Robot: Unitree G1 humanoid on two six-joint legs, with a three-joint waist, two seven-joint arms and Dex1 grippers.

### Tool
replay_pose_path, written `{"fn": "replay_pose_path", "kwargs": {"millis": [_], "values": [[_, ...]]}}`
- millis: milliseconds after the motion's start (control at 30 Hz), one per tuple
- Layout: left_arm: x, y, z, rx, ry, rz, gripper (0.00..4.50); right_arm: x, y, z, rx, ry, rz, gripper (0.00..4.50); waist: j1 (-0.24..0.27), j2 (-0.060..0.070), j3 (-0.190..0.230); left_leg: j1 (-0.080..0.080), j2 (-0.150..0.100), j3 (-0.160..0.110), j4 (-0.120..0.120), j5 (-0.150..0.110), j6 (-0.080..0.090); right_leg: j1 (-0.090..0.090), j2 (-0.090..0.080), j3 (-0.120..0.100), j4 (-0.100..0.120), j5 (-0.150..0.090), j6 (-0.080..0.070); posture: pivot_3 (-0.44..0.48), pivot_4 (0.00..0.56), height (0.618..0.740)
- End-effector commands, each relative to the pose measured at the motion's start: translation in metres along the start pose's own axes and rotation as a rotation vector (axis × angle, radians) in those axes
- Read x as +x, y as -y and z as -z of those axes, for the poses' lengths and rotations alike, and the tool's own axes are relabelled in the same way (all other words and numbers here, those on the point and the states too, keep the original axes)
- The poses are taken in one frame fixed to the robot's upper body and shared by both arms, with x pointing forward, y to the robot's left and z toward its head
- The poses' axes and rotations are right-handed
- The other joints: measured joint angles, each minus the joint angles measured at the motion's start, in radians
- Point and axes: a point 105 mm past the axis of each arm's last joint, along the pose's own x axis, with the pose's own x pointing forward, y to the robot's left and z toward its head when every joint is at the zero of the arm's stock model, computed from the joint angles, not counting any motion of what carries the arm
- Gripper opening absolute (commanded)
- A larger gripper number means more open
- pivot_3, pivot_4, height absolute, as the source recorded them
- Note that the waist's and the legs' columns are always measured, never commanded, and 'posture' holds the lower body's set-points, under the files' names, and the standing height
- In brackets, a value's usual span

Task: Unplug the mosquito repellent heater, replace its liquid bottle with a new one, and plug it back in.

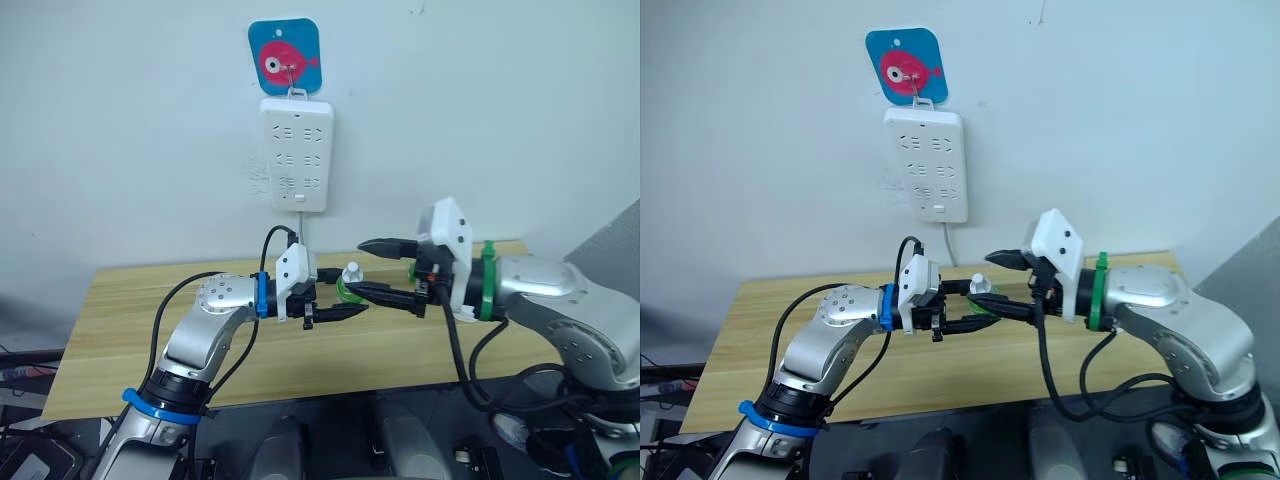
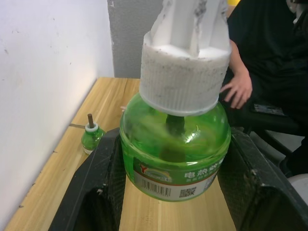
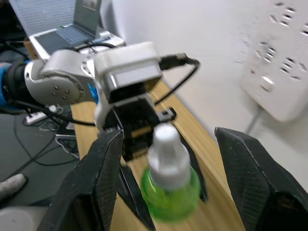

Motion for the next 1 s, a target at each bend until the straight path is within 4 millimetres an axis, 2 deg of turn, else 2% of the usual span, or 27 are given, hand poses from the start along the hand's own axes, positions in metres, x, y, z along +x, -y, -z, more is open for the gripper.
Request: {"fn": "replay_pose_path", "kwargs": {"millis": [33, 67, 167, 300, 367, 433, 600, 833, 900, 1000], "values": [[0.002, 0.003, -0.011, 0.048, 0.024, 0.019, 2.29, 0.005, 0.002, -0.005, -0.027, 0.012, 0.0, 3.16, 0.0, 0.0, 0.0, 0.0, 0.0, 0.0, 0.0, 0.0, 0.0, 0.0, 0.0, 0.0, 0.0, 0.0, 0.0, -0.166, 0.173, 0.74], [0.002, 0.004, -0.011, 0.048, 0.023, 0.018, 2.29, 0.007, 0.002, -0.004, -0.03, 0.006, -0.006, 3.16, 0.0, 0.0, 0.0, 0.0, 0.0, 0.0, 0.0, 0.0, 0.0, 0.0, 0.0, 0.0, 0.0, 0.0, 0.0, -0.166, 0.173, 0.74], [0.001, 0.004, -0.01, 0.048, 0.022, 0.013, 2.29, 0.009, 0.002, 0.0, -0.028, -0.002, -0.019, 2.55, 0.001, 0.0, 0.0, 0.0, 0.0, -0.001, 0.0, 0.0, 0.0, 0.0, -0.001, -0.001, 0.0, 0.0, 0.0, -0.161, 0.174, 0.74], [0.0, 0.003, -0.01, 0.047, 0.019, 0.008, 2.29, 0.008, -0.001, 0.0, -0.023, 0.003, -0.037, 1.03, 0.002, 0.0, 0.0, 0.0, 0.0, -0.001, 0.0, 0.0, 0.0, 0.0, -0.001, -0.001, 0.0, 0.0, 0.0, -0.161, 0.174, 0.74], [0.0, 0.003, -0.009, 0.045, 0.018, 0.007, 2.29, 0.007, -0.002, -0.002, -0.026, 0.012, -0.041, 0.42, 0.002, 0.0, 0.0, 0.0, 0.0, -0.001, 0.0, 0.0, 0.0, 0.0, -0.001, -0.001, 0.0, 0.0, 0.0, -0.16, 0.175, 0.74], [0.0, 0.003, -0.008, 0.043, 0.014, 0.007, 2.29, 0.006, -0.003, -0.005, -0.035, 0.022, -0.045, 0.37, 0.002, 0.0, 0.0, 0.0, 0.0, -0.001, 0.0, 0.0, 0.0, 0.0, -0.001, -0.001, 0.0, 0.0, 0.0, -0.164, 0.175, 0.74], [-0.004, 0.002, 0.005, 0.025, -0.036, -0.002, 2.29, -0.001, -0.002, -0.029, -0.069, 0.104, -0.034, 0.37, 0.002, 0.0, 0.0, 0.0, 0.0, -0.001, 0.0, 0.0, 0.0, 0.0, -0.001, -0.001, 0.0, 0.0, 0.0, -0.166, 0.177, 0.74], [-0.015, 0.002, 0.025, 0.017, -0.097, -0.029, 2.29, -0.017, 0.011, -0.054, -0.07, 0.172, 0.05, 0.37, 0.002, 0.0, 0.0, 0.0, 0.0, -0.001, 0.0, 0.0, 0.0, 0.0, -0.001, -0.001, 0.0, 0.0, 0.0, -0.163, 0.181, 0.74], [-0.022, -0.002, 0.034, 0.0, -0.119, -0.085, 2.29, -0.026, 0.022, -0.043, -0.061, 0.143, 0.15, 0.37, 0.002, 0.0, 0.0, -0.001, 0.0, -0.001, -0.001, 0.0, 0.0, 0.0, -0.001, -0.001, 0.0, 0.0, 0.0, -0.161, 0.182, 0.74], [-0.032, -0.008, 0.041, -0.014, -0.132, -0.171, 2.29, -0.034, 0.037, -0.006, -0.07, 0.063, 0.321, 0.37, 0.008, -0.001, 0.0, -0.001, 0.0, -0.002, -0.002, 0.0, 0.0, 0.0, -0.001, -0.002, -0.002, 0.0, 0.0, -0.151, 0.192, 0.74]]}}
